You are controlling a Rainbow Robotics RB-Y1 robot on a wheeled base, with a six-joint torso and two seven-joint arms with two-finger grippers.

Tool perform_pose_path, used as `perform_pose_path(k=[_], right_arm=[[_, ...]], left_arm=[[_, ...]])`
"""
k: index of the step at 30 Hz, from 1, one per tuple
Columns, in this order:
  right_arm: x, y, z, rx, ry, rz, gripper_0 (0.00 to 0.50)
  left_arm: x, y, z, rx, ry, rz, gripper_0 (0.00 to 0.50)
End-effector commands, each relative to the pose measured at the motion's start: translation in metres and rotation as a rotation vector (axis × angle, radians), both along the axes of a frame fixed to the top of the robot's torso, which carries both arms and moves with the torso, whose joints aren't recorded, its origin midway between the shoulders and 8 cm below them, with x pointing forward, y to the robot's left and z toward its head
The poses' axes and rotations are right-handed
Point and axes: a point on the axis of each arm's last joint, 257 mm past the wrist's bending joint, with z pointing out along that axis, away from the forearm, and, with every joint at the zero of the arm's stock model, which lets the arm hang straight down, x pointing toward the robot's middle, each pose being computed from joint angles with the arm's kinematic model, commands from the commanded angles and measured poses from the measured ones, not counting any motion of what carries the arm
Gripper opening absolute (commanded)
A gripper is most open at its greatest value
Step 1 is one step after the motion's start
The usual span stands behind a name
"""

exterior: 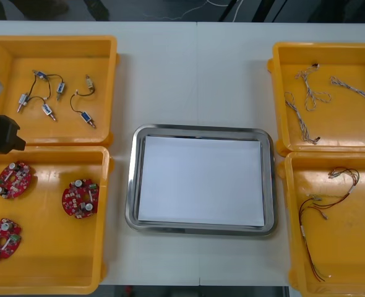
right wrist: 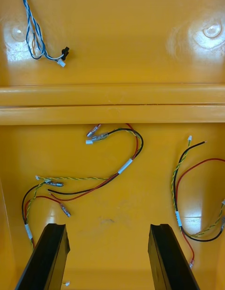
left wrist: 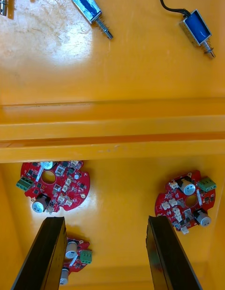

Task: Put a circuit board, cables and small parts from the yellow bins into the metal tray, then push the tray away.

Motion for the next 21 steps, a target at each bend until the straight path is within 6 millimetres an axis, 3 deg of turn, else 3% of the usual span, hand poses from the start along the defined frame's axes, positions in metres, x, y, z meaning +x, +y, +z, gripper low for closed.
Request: perform_pose_path(k=[1, 9, 10, 21], right_arm=[[-0.007, -0.013, 0.006, -0.054, 0.002, -0.014, 0.5], [-0.009, -0.031, 0.007, -0.096, -0.021, -0.02, 0.5], [-0.009, -0.034, 0.007, -0.1, -0.025, -0.023, 0.5], [-0.003, -0.051, 0.001, -0.097, -0.048, -0.01, 0.5]], left_arm=[[0.007, -0.007, 0.007, 0.0, -0.027, -0.015, 0.5], [0.007, -0.007, 0.007, 0.0, -0.027, -0.015, 0.5], [-0.009, -0.007, -0.024, -0.018, 0.052, 0.016, 0.5], [-0.006, -0.006, -0.022, -0.016, 0.04, 0.045, 0.5]])
